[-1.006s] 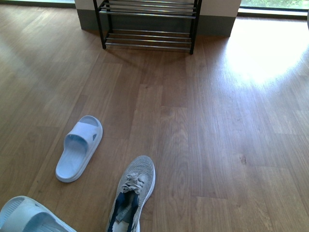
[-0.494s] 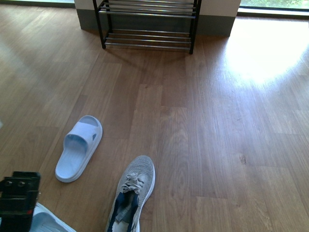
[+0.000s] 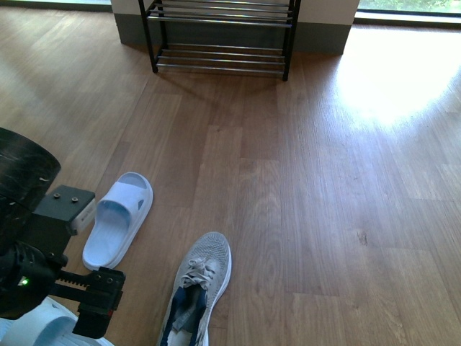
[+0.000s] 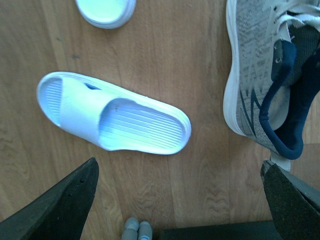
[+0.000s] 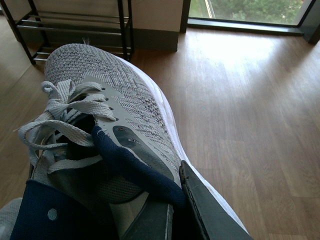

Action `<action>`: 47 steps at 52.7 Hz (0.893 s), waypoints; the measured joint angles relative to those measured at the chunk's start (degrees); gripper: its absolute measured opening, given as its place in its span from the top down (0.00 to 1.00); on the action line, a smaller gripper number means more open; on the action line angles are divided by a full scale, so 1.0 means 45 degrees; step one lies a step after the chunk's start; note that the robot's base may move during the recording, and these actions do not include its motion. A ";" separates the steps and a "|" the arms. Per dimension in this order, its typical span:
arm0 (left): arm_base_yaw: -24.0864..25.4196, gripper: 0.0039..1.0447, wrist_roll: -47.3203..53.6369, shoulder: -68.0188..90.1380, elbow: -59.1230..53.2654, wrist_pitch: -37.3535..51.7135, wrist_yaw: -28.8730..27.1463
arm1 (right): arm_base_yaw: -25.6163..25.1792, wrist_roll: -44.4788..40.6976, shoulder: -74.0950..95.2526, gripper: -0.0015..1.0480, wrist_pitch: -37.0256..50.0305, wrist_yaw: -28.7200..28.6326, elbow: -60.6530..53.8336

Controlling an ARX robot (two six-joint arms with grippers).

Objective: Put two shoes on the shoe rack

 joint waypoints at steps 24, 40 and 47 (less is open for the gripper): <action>-0.0257 0.09 0.0699 0.3570 0.2254 0.0126 0.1384 | 0.0005 -0.0005 0.0000 0.99 0.0000 0.0000 0.0000; -0.0704 0.09 0.0661 0.4911 0.3521 0.0039 0.1885 | 0.0005 -0.0005 0.0000 0.99 0.0000 0.0000 0.0000; -0.0782 0.09 0.0665 0.5401 0.4051 -0.0053 0.1923 | 0.0000 -0.0005 0.0000 0.99 0.0000 0.0000 0.0000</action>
